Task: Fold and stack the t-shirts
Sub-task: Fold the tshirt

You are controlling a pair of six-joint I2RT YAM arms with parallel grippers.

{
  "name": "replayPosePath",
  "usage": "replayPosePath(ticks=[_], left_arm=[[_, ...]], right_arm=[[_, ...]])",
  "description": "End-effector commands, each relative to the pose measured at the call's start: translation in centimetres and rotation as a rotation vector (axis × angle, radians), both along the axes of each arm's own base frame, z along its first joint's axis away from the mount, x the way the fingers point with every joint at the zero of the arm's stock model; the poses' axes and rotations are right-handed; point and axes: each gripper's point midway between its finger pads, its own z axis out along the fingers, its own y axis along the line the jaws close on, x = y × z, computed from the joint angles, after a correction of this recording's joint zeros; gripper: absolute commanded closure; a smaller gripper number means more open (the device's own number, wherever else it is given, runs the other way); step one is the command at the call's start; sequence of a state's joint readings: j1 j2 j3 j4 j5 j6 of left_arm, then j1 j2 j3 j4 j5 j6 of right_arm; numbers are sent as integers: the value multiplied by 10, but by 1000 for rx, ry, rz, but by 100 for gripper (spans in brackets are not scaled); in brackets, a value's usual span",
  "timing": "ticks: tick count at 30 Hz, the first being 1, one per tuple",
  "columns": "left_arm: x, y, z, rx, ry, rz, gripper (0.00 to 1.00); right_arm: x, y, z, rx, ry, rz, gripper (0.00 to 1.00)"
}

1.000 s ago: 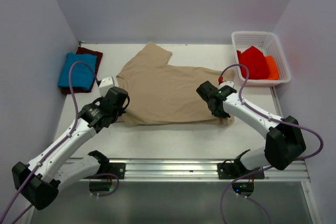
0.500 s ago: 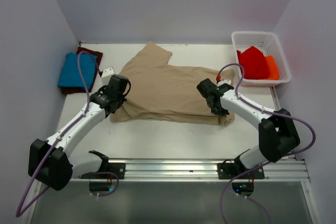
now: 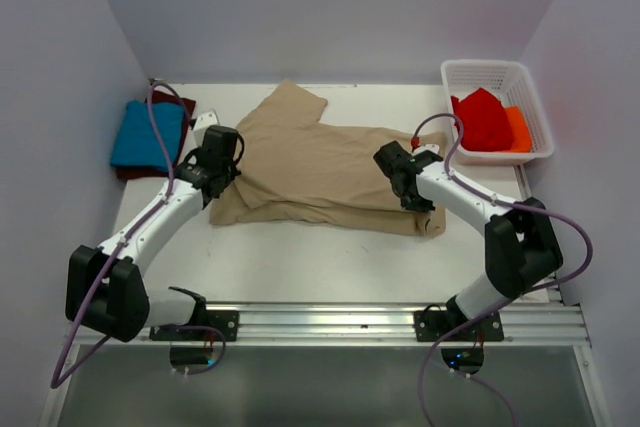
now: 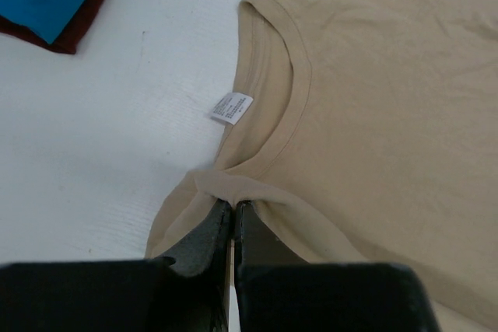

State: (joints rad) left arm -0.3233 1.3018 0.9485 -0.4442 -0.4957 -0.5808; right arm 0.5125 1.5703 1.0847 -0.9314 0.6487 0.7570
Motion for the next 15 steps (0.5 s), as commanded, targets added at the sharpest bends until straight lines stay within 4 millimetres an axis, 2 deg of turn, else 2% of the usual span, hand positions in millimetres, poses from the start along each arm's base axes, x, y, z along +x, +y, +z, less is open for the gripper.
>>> replayPosePath(ticks=[1,8,15], left_arm=[[30,-1,35,-14,-121,-11,100],[41,-2,25,-32,-93,-26,100],[52,-7,17,-59,-75,-50,100]], right_arm=[[16,-9,14,-55,-31,-26,100],[31,-8,12,-70,-6,-46,100],[36,-13,10,-81,2,-62,100]])
